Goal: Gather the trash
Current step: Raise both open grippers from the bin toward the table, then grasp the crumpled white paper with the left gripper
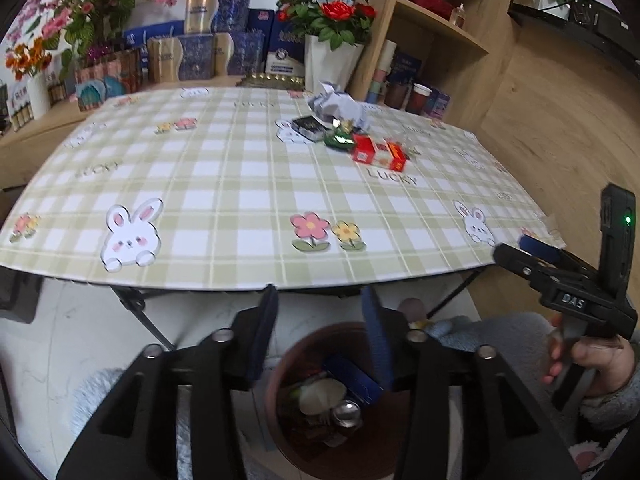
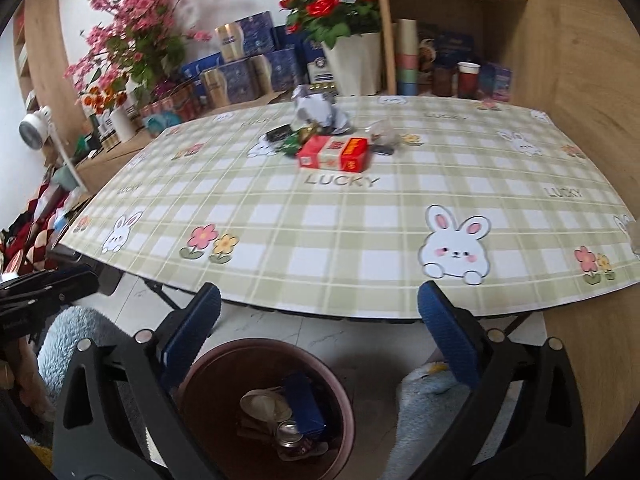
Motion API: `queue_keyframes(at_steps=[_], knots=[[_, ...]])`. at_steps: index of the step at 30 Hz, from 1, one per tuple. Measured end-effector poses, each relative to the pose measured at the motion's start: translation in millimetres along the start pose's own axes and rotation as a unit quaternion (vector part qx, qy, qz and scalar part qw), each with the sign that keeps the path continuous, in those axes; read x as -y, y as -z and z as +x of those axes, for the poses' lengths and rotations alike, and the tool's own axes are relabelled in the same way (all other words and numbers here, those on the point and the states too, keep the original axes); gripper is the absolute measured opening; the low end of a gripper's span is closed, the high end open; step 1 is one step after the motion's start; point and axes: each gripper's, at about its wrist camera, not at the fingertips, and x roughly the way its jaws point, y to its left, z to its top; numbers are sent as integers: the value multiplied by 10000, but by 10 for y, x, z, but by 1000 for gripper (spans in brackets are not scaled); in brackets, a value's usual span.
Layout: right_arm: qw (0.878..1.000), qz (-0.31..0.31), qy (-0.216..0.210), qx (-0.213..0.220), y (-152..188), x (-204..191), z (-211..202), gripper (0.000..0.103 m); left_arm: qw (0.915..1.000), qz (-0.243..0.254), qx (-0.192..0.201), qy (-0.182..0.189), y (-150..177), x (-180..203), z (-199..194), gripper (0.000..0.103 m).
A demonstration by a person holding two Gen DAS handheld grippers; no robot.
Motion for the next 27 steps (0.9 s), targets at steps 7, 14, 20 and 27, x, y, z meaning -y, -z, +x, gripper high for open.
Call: queue_keyframes(at_steps=[7,14,20,27], knots=[[10000,80,30,29,8,120,17,97,9996,-129,129,-229,-144,-172,26,71],[9999,114,-53,-42,-34,212,130,97,9996,-186,11,-200,-292,-268,154,72],[9997,261,-9,-39,-186,435,333,97,9989,-413,-229,49,-590,-328,456,73],[9987,505,96,4,-436,767,646,97,9931,-730,-761,521,-1210,-181,1221,73]])
